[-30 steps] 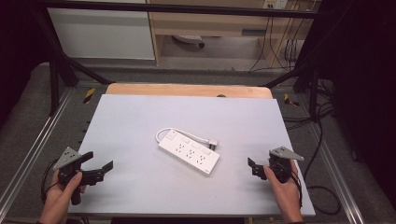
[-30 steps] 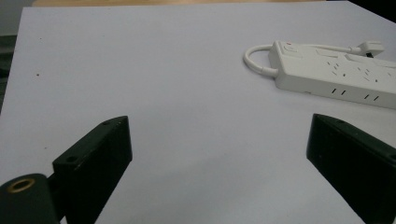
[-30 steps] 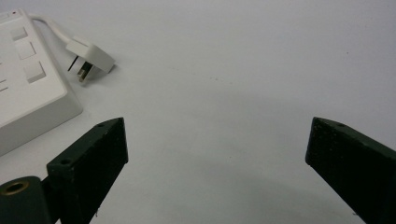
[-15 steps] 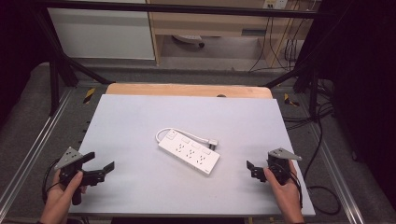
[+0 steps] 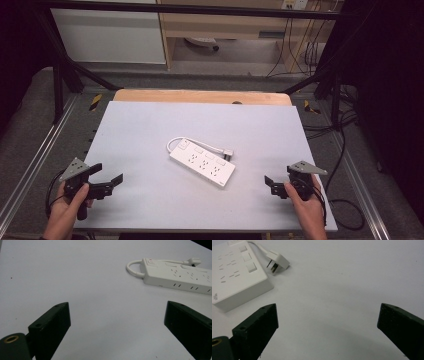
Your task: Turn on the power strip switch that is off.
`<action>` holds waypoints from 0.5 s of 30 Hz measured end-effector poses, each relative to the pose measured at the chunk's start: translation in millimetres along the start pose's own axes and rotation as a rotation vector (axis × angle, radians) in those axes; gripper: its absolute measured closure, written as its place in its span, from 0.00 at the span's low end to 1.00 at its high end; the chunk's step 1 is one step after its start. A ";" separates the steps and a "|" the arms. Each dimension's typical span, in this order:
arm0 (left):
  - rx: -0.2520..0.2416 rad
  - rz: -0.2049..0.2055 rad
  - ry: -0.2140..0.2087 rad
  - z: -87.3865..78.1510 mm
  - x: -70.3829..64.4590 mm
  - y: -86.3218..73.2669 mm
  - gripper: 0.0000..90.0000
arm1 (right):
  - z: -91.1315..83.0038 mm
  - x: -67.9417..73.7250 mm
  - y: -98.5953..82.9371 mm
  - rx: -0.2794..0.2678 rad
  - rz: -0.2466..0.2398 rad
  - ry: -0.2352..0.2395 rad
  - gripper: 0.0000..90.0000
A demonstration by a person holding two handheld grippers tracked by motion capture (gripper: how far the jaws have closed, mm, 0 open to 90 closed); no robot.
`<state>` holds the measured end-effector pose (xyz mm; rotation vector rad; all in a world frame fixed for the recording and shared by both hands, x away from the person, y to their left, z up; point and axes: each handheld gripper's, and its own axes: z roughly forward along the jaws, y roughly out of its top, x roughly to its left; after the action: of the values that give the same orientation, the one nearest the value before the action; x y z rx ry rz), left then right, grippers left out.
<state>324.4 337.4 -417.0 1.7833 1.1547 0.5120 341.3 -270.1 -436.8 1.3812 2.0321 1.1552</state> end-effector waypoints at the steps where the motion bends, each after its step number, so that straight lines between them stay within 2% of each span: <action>1: 0.000 0.001 0.001 0.0 0.1 0.0 0.08 | -0.3 0.3 0.2 -0.003 -0.002 0.004 0.04; 15: -0.003 0.005 -0.004 0.5 -1.1 0.0 0.08 | -6.4 6.3 6.8 -0.073 -0.013 0.037 0.04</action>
<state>324.3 336.2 -417.1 1.7841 1.1457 0.5127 337.8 -265.9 -427.0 1.3193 2.0000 1.2459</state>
